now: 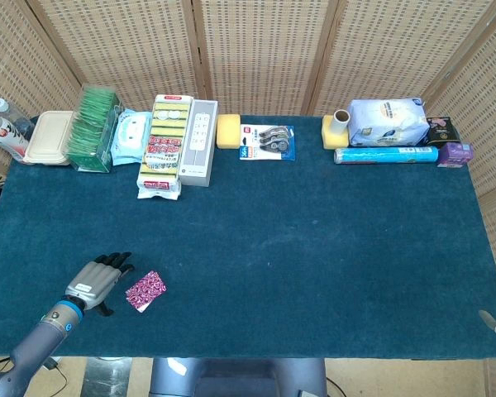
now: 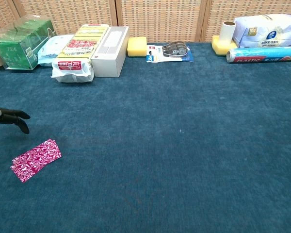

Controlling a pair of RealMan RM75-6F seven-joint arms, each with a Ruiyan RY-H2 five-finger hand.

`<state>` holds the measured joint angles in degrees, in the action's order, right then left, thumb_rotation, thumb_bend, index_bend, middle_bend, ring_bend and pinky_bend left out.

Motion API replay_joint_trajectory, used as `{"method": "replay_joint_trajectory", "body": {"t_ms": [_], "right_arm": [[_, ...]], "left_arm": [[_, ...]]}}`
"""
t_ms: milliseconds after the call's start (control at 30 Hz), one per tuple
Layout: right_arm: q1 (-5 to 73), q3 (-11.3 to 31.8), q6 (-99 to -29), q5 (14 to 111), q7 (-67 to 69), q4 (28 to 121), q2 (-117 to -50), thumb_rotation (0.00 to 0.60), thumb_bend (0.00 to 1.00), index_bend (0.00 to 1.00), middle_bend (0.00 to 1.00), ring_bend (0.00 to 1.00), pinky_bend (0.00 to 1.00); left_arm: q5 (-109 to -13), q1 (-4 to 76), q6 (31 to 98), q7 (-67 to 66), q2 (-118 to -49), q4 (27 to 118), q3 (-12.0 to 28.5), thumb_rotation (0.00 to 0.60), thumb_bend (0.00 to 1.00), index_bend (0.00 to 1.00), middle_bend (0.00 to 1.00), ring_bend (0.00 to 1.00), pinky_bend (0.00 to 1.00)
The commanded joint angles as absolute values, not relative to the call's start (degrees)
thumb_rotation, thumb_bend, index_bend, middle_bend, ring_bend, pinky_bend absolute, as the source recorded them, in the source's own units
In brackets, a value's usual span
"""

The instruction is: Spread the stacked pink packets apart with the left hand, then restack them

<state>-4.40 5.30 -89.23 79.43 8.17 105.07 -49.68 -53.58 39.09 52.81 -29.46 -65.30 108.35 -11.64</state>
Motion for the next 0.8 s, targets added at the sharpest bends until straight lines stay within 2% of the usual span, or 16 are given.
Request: {"method": "replay_joint_trajectory", "body": {"t_ms": [33,800], "right_arm": [[-4.4,5.3,-89.2,79.3,8.2,105.0,-49.7,0.600,0.00,0.08,0.00,0.00,0.00],[-4.3,5.4,-89.0,79.2,8.5,105.0,-49.5,0.600,0.00,0.08,0.00,0.00,0.00]], "left_arm": [[-54.2,38.3,52.8,-30.0,-65.3,108.3,-12.7,0.600,0.12,0.16,0.00,0.00,0.11],[-54.2,37.2,50.4,-30.1,-66.6,107.1,-12.7,0.600,0.12,0.16,0.00,0.00,0.11]]}}
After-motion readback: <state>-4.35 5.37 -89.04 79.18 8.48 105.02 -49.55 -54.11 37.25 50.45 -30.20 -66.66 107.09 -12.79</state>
